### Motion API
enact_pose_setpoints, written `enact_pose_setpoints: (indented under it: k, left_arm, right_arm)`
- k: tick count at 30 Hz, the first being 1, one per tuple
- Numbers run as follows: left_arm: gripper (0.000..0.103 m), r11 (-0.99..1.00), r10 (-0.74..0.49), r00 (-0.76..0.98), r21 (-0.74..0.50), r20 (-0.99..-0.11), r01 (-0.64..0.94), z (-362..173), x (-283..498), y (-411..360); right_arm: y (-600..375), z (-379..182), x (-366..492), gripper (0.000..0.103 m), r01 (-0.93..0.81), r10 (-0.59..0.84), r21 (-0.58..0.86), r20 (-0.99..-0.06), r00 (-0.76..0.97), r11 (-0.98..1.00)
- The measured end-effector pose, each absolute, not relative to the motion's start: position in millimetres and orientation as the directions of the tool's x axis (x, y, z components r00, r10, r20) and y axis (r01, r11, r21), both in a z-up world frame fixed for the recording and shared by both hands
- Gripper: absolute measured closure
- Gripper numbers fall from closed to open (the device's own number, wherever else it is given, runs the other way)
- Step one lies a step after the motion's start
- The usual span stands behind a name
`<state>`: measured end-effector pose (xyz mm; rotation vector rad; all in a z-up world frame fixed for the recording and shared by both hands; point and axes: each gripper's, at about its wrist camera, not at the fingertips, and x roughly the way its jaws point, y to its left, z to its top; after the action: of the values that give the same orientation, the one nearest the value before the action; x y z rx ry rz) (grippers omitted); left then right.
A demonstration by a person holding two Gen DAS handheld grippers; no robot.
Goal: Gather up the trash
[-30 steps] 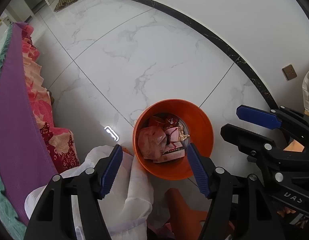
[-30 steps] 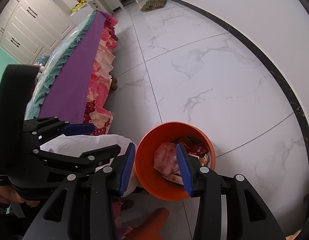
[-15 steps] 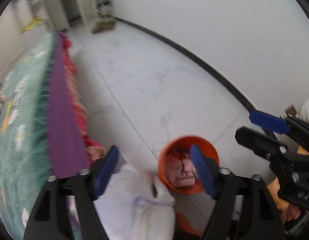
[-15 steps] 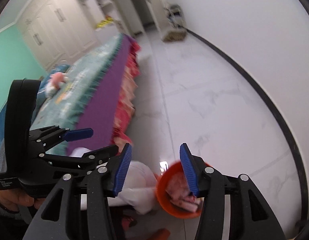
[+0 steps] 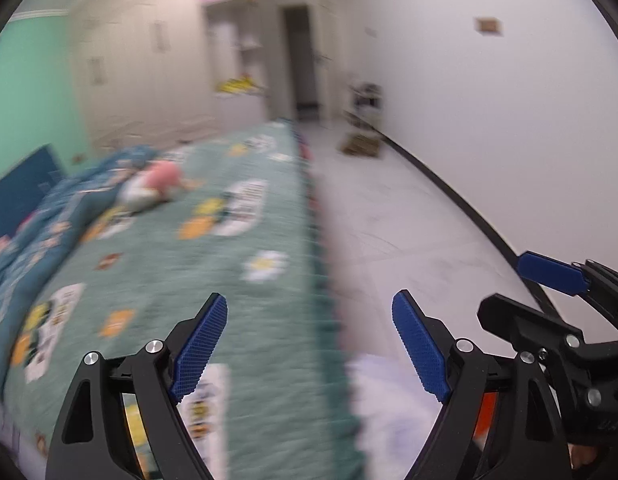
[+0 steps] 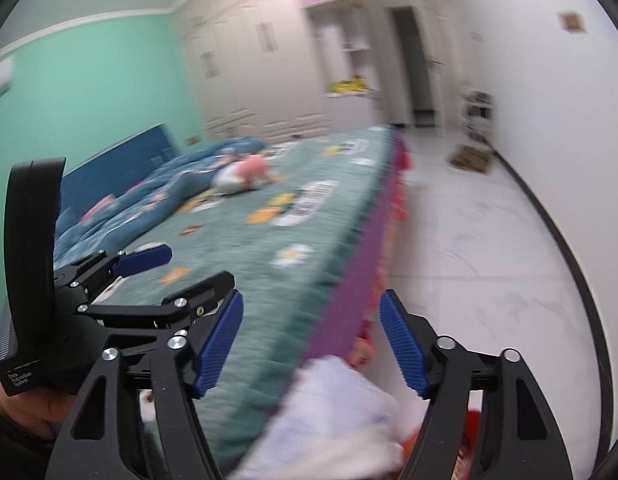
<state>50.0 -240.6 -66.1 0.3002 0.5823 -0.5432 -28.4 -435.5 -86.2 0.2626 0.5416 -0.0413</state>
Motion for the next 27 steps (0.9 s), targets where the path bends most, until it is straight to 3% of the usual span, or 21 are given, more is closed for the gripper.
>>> enact_pose_setpoints:
  k: [11,12,14,21,27]
  left_arm:
    - [0.013,0.983,-0.092,0.888,0.101,-0.451,0.154,-23.5,47.6,-99.8]
    - [0.009,0.986,-0.076,0.893,0.097,-0.443,0.133,-20.7,46.6,-90.9]
    - [0.007,0.993,-0.036,0.910,0.091,-0.414,0.081,-13.7,42.5,-70.5]
    - [0.007,0.999,0.027,0.926,0.042,-0.376,-0.013,-6.8,35.3,-37.4]
    - [0.007,0.999,0.041,0.919,-0.016,-0.393,-0.051,-16.4,28.5,-14.3]
  right_arm:
    - [-300.1,-29.1,26.6,0.015,-0.244,0.282,0.145,-0.388,0.877,0.959]
    - [-289.9,-23.4,29.1,0.014,-0.267,0.298,0.135,-0.371,0.879,0.954]
    - [-271.6,-13.2,31.5,0.006,-0.294,0.314,0.110,-0.338,0.887,0.949]
    - [-217.3,-2.1,30.1,0.005,-0.314,0.299,-0.015,-0.268,0.916,0.949]
    - [-211.2,-14.5,22.1,0.005,-0.266,0.258,0.009,-0.273,0.927,0.964]
